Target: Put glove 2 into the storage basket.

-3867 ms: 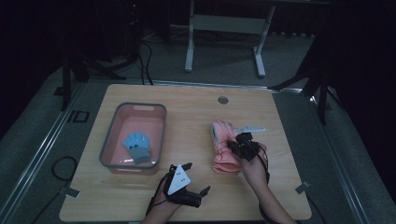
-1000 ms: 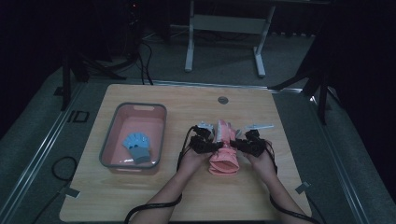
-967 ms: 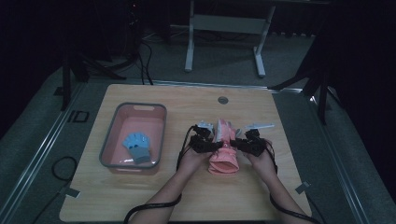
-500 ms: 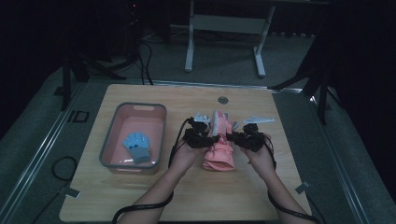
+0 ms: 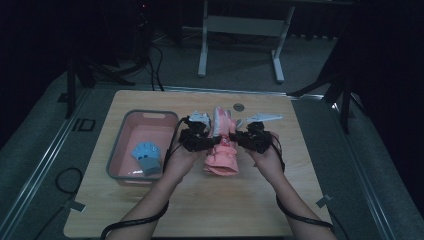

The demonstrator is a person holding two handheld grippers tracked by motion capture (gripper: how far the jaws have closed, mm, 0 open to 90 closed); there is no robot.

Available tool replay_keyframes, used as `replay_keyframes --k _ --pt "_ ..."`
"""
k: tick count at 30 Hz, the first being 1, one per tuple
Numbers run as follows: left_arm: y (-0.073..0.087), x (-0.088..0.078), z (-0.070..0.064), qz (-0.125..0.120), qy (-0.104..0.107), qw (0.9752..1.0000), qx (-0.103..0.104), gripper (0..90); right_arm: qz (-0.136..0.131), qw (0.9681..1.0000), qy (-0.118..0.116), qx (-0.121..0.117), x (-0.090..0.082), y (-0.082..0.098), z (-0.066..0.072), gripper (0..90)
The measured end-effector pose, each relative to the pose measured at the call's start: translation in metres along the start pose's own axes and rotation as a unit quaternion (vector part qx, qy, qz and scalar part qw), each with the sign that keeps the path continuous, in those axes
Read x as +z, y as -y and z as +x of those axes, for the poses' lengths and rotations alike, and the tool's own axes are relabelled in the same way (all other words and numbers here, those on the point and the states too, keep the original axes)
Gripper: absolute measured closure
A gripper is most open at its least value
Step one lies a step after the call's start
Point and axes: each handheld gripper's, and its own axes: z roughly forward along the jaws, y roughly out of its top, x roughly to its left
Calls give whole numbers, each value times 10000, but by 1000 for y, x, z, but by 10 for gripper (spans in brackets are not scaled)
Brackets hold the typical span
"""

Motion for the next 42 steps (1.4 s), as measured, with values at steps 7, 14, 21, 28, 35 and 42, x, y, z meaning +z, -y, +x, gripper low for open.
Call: replay_keyframes --k 7,14,21,28,35,42 --pt "-4 -32 17 -114 -160 9998 -26 644 -56 9998 -129 -145 11 -25 24 753" --pt "-3 -67 40 -212 -383 9990 -93 643 -97 9992 -303 -258 30 -53 50 752" --pt "4 -111 69 -334 -638 9972 -216 643 -86 9978 -461 -463 56 -83 88 752" --pt "19 -141 97 -458 -801 9948 -425 644 -102 9963 -571 -633 81 -100 119 752" --pt "47 -147 125 -498 -950 9918 -692 643 67 9949 -720 -701 123 -103 141 752" --pt "72 -125 146 -428 -917 9908 -895 642 363 9950 -570 -734 158 -87 143 753"
